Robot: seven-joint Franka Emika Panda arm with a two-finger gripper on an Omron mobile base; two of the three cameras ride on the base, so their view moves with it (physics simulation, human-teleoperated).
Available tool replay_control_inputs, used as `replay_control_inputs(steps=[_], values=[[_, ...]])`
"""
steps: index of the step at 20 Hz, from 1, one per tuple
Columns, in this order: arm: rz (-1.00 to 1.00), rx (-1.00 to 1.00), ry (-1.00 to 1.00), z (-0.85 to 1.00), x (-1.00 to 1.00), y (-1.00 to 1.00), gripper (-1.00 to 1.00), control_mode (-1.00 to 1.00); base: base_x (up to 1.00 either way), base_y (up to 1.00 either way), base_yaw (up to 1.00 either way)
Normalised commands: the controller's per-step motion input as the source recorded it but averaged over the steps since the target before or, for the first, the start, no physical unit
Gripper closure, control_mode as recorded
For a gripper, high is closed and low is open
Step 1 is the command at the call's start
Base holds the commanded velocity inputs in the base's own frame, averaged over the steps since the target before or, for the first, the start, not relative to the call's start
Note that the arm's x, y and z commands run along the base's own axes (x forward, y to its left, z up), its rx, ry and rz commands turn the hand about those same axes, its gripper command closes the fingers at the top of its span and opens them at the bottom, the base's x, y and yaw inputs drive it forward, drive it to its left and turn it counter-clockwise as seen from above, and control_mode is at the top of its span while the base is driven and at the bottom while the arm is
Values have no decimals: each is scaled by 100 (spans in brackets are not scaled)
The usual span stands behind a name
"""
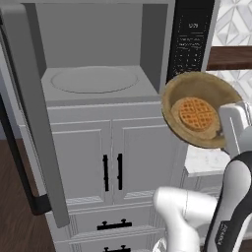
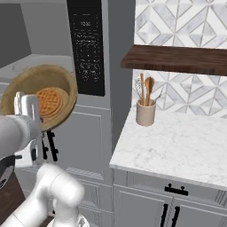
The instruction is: Open the microwave, place the bowl with waffle inside the microwave, then close the microwave door and turn it on.
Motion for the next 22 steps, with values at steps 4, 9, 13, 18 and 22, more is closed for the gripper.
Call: replay_control_inputs(steps=[4,9,13,18,22], values=[[10,-4,0,27,40,100,100,-100,0,0,0],[4,0,-10,44,42,100,100,-100,0,0,0],[0,0,-15,67,55,94,100,-100,0,0,0],[-2,0,-1,74,69,47,100,-100,0,0,0],[0,2,10,62,69,1,100,-100,0,0,0]])
